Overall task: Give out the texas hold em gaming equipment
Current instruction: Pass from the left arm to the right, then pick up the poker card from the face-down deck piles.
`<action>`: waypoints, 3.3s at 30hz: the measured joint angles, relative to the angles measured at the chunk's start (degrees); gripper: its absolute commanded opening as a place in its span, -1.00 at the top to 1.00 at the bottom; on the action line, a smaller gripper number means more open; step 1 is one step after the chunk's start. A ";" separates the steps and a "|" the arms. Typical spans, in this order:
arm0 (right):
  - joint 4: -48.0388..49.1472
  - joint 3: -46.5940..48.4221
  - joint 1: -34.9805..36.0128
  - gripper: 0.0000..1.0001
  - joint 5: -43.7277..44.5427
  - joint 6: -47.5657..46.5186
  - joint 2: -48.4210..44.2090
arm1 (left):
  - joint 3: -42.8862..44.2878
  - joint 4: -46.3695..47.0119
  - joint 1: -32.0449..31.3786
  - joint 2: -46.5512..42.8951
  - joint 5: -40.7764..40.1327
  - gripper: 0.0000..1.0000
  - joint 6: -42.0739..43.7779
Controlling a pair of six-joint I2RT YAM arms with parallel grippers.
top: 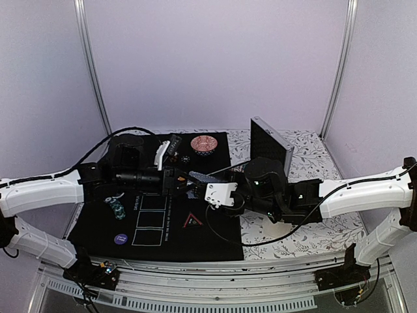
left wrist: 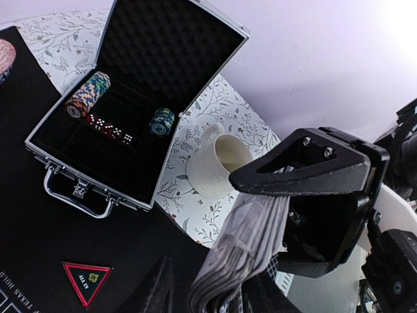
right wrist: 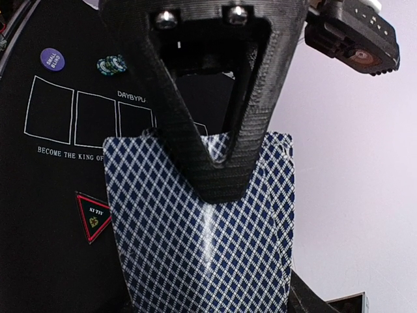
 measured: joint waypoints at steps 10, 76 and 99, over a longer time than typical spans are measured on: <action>0.02 0.02 0.02 -0.06 0.07 0.07 0.00 | 0.00 -1.07 0.00 -1.29 -0.96 -0.20 0.92; -0.87 -0.02 -1.57 0.03 0.00 2.36 0.13 | -0.02 -4.72 2.40 -7.23 3.67 0.52 3.41; -2.19 -0.02 -1.62 0.04 -0.48 2.58 0.13 | 1.25 -2.51 2.58 2.43 3.28 0.03 6.40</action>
